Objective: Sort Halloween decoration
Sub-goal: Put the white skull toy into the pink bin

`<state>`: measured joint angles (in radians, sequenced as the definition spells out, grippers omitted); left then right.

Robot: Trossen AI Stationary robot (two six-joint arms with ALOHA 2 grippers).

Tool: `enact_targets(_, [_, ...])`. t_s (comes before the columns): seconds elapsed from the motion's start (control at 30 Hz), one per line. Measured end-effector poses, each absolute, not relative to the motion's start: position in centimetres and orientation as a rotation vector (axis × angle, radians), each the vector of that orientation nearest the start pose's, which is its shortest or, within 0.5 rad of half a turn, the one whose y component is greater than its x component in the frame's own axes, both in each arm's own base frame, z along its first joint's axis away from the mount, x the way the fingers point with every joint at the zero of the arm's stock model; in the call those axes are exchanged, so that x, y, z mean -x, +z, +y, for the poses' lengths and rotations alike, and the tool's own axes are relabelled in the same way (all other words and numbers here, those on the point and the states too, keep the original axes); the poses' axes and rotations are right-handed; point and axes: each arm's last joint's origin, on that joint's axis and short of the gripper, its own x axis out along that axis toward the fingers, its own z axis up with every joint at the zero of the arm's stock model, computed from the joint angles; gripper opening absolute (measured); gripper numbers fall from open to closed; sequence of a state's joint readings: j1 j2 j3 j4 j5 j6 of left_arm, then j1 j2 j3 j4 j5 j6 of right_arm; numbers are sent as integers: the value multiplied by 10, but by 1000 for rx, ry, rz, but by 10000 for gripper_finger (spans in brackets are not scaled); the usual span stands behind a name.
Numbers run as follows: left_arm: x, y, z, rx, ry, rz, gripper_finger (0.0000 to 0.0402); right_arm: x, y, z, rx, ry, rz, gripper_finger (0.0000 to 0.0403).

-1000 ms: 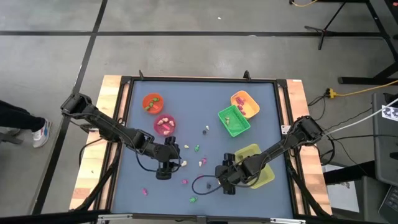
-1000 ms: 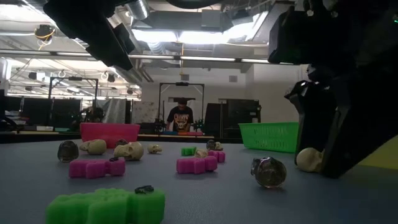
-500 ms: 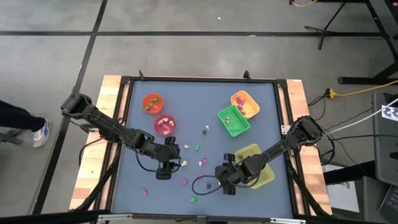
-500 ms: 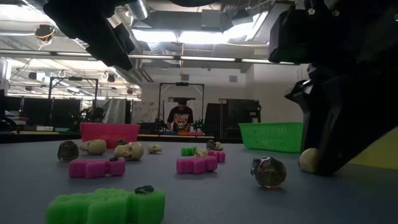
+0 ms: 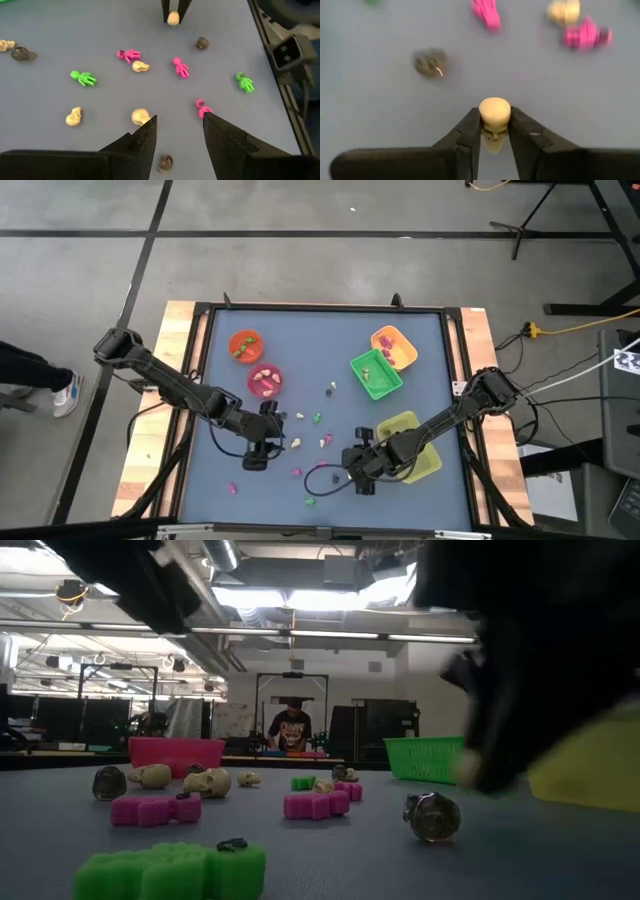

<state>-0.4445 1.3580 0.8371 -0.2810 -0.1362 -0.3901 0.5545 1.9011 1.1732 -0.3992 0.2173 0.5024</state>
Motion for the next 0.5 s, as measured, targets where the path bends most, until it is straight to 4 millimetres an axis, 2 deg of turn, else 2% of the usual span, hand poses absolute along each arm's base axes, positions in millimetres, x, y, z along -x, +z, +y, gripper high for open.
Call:
enact_targets(0.1, [-238,228,-119,132,-160,824,144,-329,162,189,4,61,1028,83])
enact_targets(0.27, [-216,234,-129,145,-183,887,144,-353,184,175,173,98,939,84])
enact_targets(0.4, [-201,235,-141,154,-195,918,144,-374,201,151,289,107,878,85])
enact_targets(0.5, [-193,236,-152,147,-202,907,144,-392,213,127,314,80,786,85])
